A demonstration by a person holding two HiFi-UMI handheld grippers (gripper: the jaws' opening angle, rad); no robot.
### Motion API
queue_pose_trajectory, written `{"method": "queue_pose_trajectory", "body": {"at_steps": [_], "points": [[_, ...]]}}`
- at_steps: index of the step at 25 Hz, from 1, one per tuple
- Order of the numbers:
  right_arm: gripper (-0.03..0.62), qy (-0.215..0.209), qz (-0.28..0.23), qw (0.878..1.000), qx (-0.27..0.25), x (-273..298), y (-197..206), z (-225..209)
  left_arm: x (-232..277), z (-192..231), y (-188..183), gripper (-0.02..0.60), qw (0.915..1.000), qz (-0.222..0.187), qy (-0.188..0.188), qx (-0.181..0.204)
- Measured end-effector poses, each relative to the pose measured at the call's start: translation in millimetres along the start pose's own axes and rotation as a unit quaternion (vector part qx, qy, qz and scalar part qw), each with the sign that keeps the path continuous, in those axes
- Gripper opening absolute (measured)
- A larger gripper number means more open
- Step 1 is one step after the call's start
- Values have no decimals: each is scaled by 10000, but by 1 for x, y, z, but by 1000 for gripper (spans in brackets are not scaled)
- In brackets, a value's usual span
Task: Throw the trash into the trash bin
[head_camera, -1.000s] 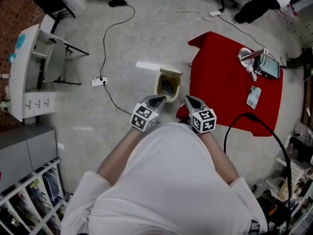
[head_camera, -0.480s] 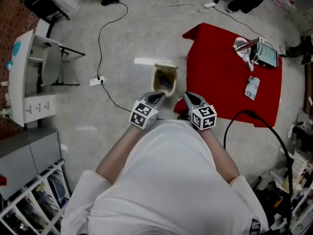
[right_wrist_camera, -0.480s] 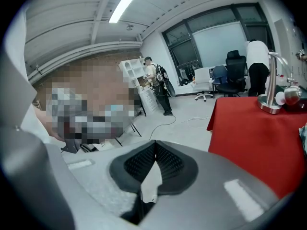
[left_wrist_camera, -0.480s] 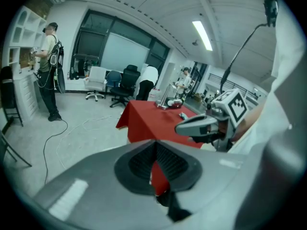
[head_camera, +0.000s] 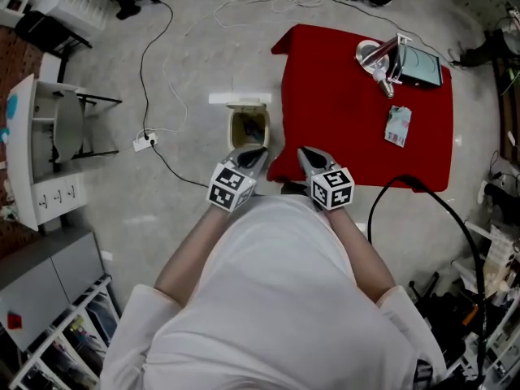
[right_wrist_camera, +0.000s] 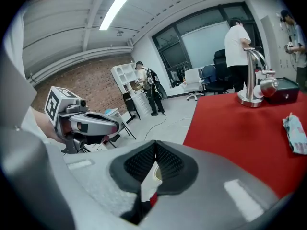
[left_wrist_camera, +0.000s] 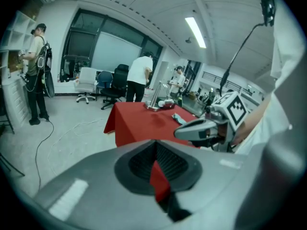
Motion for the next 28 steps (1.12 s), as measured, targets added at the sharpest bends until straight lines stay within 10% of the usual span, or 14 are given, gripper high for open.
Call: {"method": "queue_pose_trajectory", "body": {"at_steps": [28], "points": [[97,1647,40,9824,883,-117,45,-243,181,-105,-49,5,9954,510,635,499]]}}
Point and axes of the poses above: the fingertips, and each gripper's own axes: x forward along the fingers, z to its left, y out of its underside, the point moved 7 cm from there along -x, backward along the fingers, and after that the axes turned 2 degrees about z, right-handed, at the moved point
